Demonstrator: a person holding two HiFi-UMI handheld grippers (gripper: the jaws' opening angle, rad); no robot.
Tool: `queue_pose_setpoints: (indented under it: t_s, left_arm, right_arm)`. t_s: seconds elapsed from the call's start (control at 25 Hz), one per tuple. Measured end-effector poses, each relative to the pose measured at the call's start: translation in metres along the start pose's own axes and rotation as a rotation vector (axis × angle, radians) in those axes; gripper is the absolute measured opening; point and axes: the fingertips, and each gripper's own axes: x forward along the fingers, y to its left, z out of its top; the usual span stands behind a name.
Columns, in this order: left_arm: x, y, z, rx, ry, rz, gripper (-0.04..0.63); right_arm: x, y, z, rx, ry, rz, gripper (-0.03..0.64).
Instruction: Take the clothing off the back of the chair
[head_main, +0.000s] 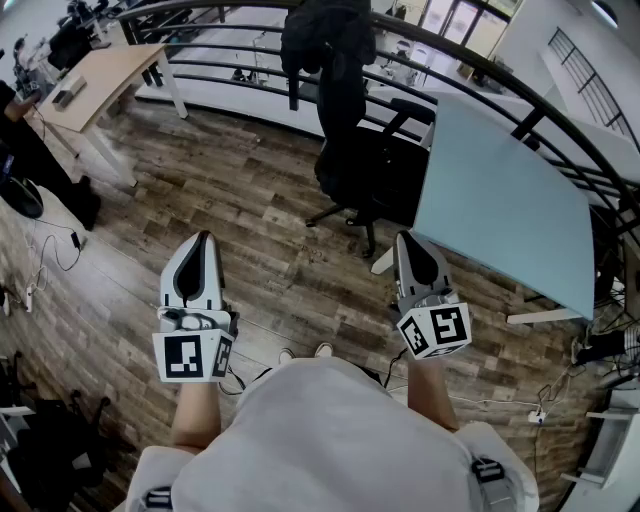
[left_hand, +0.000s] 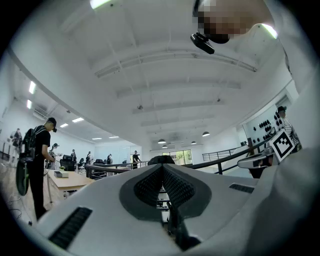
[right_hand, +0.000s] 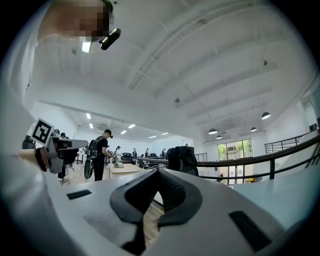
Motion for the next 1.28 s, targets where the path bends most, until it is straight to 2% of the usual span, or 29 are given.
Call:
queue_pose_setpoints:
  t_s: [0.24, 0.44, 0.8, 0.96, 1.28]
  left_arm:
    - [0.004, -0.007, 0.0, 0.007, 0.01, 0.006, 0.024]
    - [0.008, -0.022, 0.0, 0.034, 0.024, 0.016, 0.025]
    - [0.014, -0.046, 0.0, 0.087, 0.042, 0.037, 0.025]
    - [0.022, -0.05, -0.005, 0.099, 0.05, 0.026, 0.025]
    - [0.064, -0.025, -0.04, 0.026, 0.071, 0.025, 0.025]
  right_arm:
    - [-0.001, -0.005, -0.006, 0.011, 0.01, 0.017, 0.02]
    - [0.001, 0.001, -0.034, 0.082, 0.097, 0.163, 0.02]
    - [-0.012, -0.02, -0.049, 0.106, 0.101, 0.221, 0.02]
    - [-0.008, -0.038, -0.054, 0.103, 0.111, 0.199, 0.02]
    - [0.032, -0.046, -0.076, 0.1, 0.184, 0.186, 0.02]
